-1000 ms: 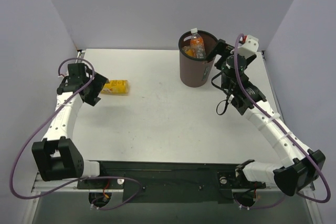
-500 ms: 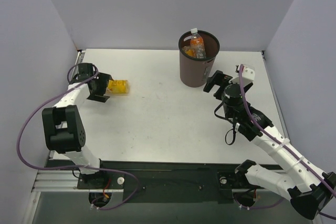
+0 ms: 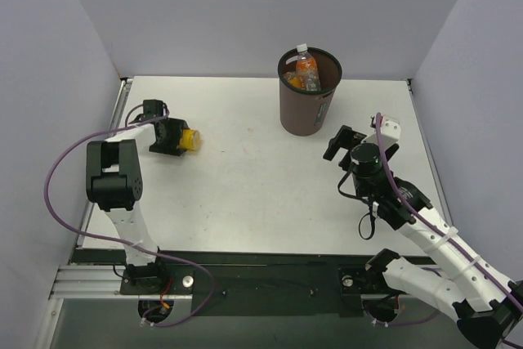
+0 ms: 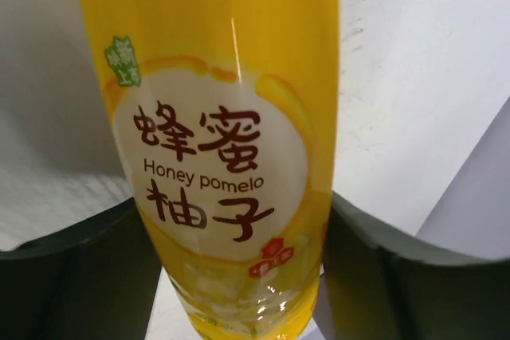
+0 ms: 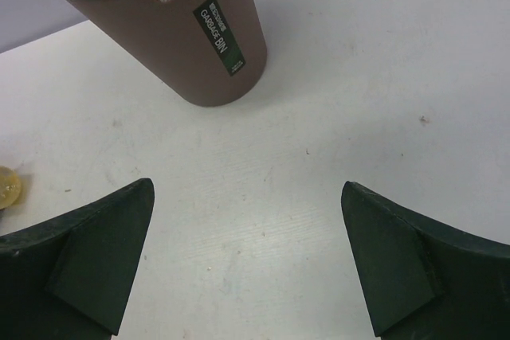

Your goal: Put the plastic bottles in the bin

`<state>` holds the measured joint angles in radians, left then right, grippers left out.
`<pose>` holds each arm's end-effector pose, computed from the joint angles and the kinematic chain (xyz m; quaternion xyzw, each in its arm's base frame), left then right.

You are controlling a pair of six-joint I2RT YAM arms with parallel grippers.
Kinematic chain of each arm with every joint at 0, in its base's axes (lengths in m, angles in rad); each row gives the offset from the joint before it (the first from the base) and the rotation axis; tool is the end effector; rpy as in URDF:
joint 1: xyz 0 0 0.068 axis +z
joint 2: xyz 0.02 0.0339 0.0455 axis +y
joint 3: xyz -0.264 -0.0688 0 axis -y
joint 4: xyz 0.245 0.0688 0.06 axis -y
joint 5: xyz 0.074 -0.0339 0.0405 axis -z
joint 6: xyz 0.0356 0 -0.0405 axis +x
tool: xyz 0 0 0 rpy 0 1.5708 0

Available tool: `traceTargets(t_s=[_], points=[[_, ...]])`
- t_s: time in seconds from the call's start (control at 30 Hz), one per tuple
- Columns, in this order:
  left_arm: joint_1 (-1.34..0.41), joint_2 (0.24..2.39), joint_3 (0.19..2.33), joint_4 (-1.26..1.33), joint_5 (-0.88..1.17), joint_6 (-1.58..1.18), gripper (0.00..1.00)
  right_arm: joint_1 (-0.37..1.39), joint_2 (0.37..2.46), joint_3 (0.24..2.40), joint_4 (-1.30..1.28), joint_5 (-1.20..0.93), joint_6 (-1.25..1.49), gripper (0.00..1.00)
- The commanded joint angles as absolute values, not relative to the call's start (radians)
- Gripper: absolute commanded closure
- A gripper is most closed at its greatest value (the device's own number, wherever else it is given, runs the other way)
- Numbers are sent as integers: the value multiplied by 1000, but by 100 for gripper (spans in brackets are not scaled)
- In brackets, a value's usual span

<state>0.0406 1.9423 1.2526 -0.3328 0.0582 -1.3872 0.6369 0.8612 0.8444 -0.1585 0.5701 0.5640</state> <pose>0.3999 0.0142 0.1564 -0.6241 0.7324 -0.1906 0.1941 0.1693 0.1013 0.3515 0.1538 0.7415 0.1706 0.6305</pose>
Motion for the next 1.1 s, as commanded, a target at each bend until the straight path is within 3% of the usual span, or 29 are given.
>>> traceTargets(t_s=[0.0, 0.1, 0.13, 0.17, 0.2, 0.23, 0.4, 0.47, 0.73, 0.77, 0.8, 0.93, 1.07], points=[[9, 1989, 1331, -322, 109, -1312, 35, 650, 839, 874, -256, 591, 597, 3], [-58, 1971, 1361, -442, 91, -1177, 53, 653, 821, 899, -301, 592, 583, 3], [-66, 1936, 1338, -433, 109, -1151, 70, 655, 813, 900, -305, 598, 575, 3], [-84, 1892, 1321, -423, 120, -1102, 78, 653, 810, 908, -314, 604, 571, 3], [-92, 1869, 1292, -419, 141, -1080, 79, 653, 808, 911, -318, 609, 562, 3], [-113, 1817, 1269, -408, 150, -1022, 92, 655, 811, 926, -328, 609, 561, 3], [-218, 1597, 1128, -316, 351, -816, 93, 653, 857, 1008, -388, 627, 519, 3], [-291, 1487, 1014, -168, 467, -776, 92, 653, 870, 1043, -419, 631, 505, 2], [-596, 1212, 851, -212, 543, -687, 91, 652, 972, 1155, -425, 310, 543, 2], [-615, 1169, 821, -207, 560, -690, 92, 652, 980, 1143, -405, 287, 560, 3], [-644, 1123, 772, -171, 587, -713, 99, 653, 980, 1125, -365, 244, 563, 5], [-690, 988, 614, 21, 637, -834, 100, 667, 1035, 1094, -305, 141, 609, 8], [-701, 931, 580, 37, 624, -856, 100, 725, 1094, 1092, -238, 132, 662, 7]])
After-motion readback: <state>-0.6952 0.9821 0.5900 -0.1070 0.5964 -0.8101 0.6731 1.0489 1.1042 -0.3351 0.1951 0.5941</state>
